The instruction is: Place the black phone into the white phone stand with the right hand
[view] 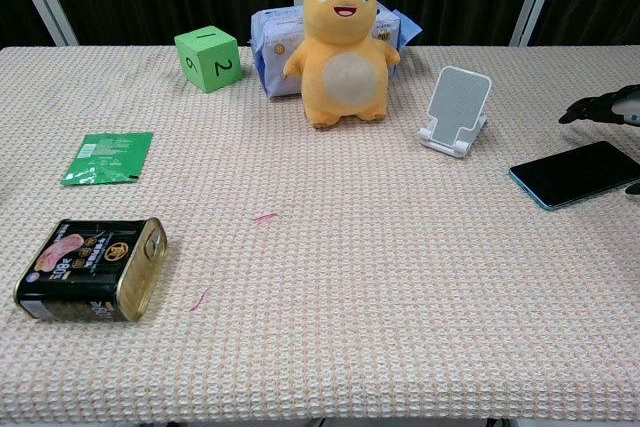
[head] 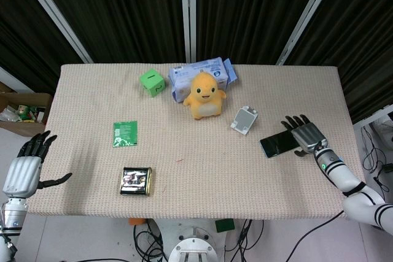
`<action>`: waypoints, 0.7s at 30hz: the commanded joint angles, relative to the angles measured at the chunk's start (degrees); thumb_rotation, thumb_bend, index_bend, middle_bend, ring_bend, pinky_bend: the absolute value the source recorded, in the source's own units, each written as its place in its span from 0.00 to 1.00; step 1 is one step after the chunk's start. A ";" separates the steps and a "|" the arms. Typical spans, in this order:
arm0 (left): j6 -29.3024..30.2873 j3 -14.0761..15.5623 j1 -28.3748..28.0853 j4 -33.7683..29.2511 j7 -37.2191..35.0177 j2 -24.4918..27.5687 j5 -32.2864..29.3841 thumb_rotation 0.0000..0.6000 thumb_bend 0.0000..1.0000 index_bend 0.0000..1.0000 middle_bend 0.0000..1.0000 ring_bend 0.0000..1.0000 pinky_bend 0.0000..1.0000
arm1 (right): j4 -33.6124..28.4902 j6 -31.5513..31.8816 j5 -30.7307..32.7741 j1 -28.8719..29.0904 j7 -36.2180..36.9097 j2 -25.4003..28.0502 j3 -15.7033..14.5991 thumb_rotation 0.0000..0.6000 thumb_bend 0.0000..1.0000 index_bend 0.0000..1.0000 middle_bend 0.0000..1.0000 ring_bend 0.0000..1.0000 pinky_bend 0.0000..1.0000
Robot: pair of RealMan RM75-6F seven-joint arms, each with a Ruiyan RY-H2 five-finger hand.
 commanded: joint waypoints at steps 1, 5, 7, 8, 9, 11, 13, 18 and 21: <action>-0.03 0.00 -0.06 -0.01 0.06 -0.09 0.06 0.66 0.07 0.10 0.04 0.02 0.14 | -0.24 -0.41 0.16 0.21 -0.47 0.13 -0.11 1.00 0.22 0.03 0.00 0.00 0.00; -0.12 0.05 -0.09 -0.08 0.23 -0.12 0.03 0.66 0.07 0.10 0.04 0.02 0.14 | 0.01 -1.25 0.29 0.59 -1.35 -0.43 -0.43 1.00 0.22 0.03 0.00 0.00 0.00; -0.13 0.05 -0.07 -0.11 0.24 -0.02 -0.04 0.66 0.07 0.10 0.04 0.02 0.14 | 0.14 -1.65 0.42 0.83 -1.76 -0.73 -0.48 1.00 0.22 0.03 0.00 0.00 0.00; -0.16 0.02 -0.07 -0.13 0.25 0.03 -0.14 0.66 0.07 0.10 0.04 0.02 0.14 | 0.14 -1.79 0.49 0.94 -1.91 -0.82 -0.47 1.00 0.22 0.04 0.00 0.00 0.00; -0.16 -0.01 -0.07 -0.14 0.22 0.06 -0.19 0.66 0.07 0.10 0.04 0.02 0.14 | 0.13 -1.88 0.54 1.03 -2.06 -0.88 -0.46 1.00 0.22 0.04 0.00 0.00 0.00; -0.16 -0.03 -0.10 -0.13 0.15 0.10 -0.17 0.66 0.07 0.10 0.04 0.02 0.14 | 0.18 -2.16 0.71 1.25 -2.49 -1.04 -0.46 1.00 0.23 0.06 0.00 0.00 0.00; -0.26 -0.01 -0.12 -0.06 0.10 0.07 -0.23 0.66 0.07 0.10 0.04 0.02 0.14 | 0.32 -2.54 0.97 1.46 -2.96 -1.22 -0.46 1.00 0.23 0.09 0.00 0.00 0.00; -0.51 0.01 -0.19 0.22 -0.16 -0.02 -0.37 0.66 0.07 0.10 0.04 0.02 0.14 | 0.55 -3.44 1.69 1.91 -3.26 -1.59 -0.31 1.00 0.24 0.13 0.00 0.00 0.00; -0.42 -0.04 -0.18 0.28 -0.30 0.03 -0.36 0.66 0.07 0.10 0.04 0.02 0.14 | 0.63 -3.58 1.87 2.13 -3.37 -1.73 -0.22 1.00 0.28 0.19 0.00 0.00 0.00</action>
